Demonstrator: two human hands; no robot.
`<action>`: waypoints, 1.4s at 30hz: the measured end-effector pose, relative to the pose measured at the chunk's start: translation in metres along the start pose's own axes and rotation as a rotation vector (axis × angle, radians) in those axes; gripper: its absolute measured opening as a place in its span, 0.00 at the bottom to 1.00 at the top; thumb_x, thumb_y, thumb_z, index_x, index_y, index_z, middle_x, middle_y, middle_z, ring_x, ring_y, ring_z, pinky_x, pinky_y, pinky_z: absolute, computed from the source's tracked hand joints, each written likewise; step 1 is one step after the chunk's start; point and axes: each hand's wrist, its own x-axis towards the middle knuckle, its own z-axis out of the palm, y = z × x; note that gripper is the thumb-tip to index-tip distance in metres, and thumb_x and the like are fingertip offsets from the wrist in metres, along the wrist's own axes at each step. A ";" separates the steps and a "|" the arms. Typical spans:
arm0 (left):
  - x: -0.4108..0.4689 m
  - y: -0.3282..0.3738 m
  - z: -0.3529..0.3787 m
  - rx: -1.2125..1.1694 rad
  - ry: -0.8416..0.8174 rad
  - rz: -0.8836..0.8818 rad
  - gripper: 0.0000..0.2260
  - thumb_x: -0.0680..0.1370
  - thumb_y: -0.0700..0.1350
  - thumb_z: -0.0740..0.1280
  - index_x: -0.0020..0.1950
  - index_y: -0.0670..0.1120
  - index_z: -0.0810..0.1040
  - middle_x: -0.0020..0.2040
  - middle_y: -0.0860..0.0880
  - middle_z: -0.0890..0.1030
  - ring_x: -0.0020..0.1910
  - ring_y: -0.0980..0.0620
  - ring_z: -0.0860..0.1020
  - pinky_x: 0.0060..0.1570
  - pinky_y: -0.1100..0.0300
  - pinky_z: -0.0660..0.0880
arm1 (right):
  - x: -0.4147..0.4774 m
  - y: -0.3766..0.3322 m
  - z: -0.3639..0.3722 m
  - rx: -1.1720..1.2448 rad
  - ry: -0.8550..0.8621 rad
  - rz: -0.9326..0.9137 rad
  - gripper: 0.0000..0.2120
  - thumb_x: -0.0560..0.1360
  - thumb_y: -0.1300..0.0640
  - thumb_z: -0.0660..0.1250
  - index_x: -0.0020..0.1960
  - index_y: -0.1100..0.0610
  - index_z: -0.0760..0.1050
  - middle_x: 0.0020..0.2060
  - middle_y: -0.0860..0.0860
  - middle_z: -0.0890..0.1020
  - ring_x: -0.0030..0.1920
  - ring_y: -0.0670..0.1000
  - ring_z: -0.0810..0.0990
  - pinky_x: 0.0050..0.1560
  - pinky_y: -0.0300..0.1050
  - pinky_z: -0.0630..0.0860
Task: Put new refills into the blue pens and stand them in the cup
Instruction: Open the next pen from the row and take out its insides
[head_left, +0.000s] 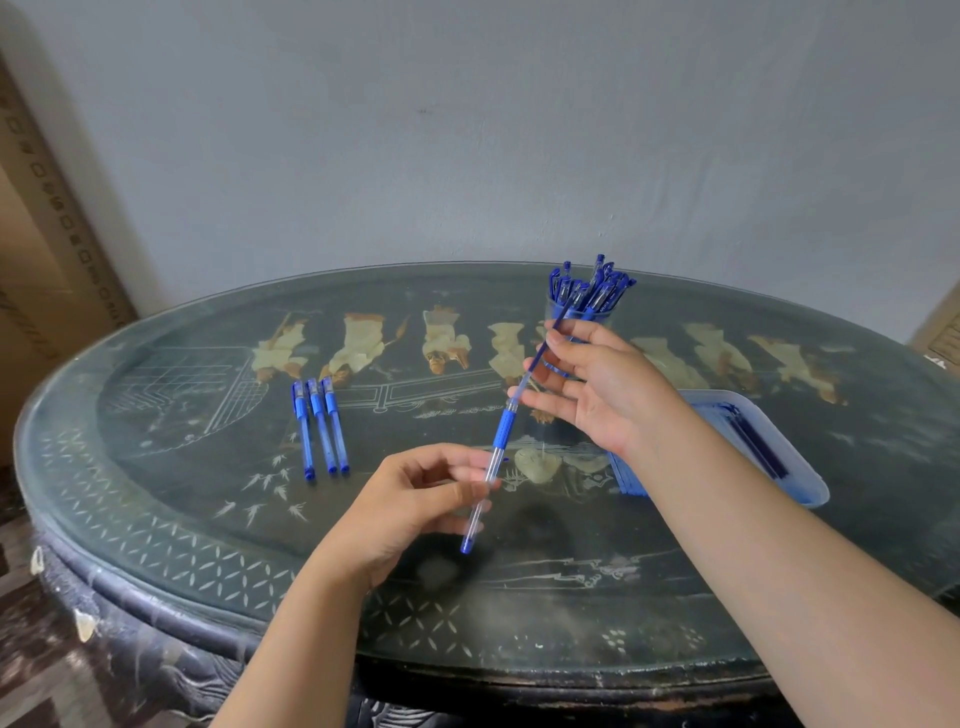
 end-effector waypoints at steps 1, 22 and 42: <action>0.000 0.000 0.000 0.003 -0.001 0.001 0.11 0.67 0.37 0.73 0.50 0.42 0.85 0.43 0.44 0.83 0.39 0.50 0.81 0.39 0.58 0.80 | -0.001 0.000 0.000 -0.011 0.001 -0.010 0.06 0.79 0.65 0.65 0.55 0.58 0.75 0.41 0.55 0.79 0.41 0.53 0.83 0.37 0.56 0.83; -0.005 0.000 -0.023 -0.038 0.156 0.076 0.13 0.68 0.40 0.72 0.51 0.44 0.84 0.43 0.46 0.84 0.41 0.52 0.81 0.39 0.59 0.80 | -0.011 0.066 0.003 -1.269 -0.102 -0.269 0.04 0.73 0.54 0.74 0.45 0.49 0.79 0.36 0.43 0.79 0.36 0.41 0.77 0.38 0.37 0.73; -0.006 -0.001 -0.021 0.049 0.089 0.066 0.10 0.75 0.33 0.69 0.50 0.45 0.84 0.40 0.49 0.83 0.40 0.53 0.80 0.41 0.60 0.80 | -0.012 -0.003 0.014 -0.727 -0.113 -0.444 0.09 0.77 0.64 0.68 0.53 0.53 0.76 0.41 0.50 0.84 0.42 0.47 0.85 0.41 0.41 0.81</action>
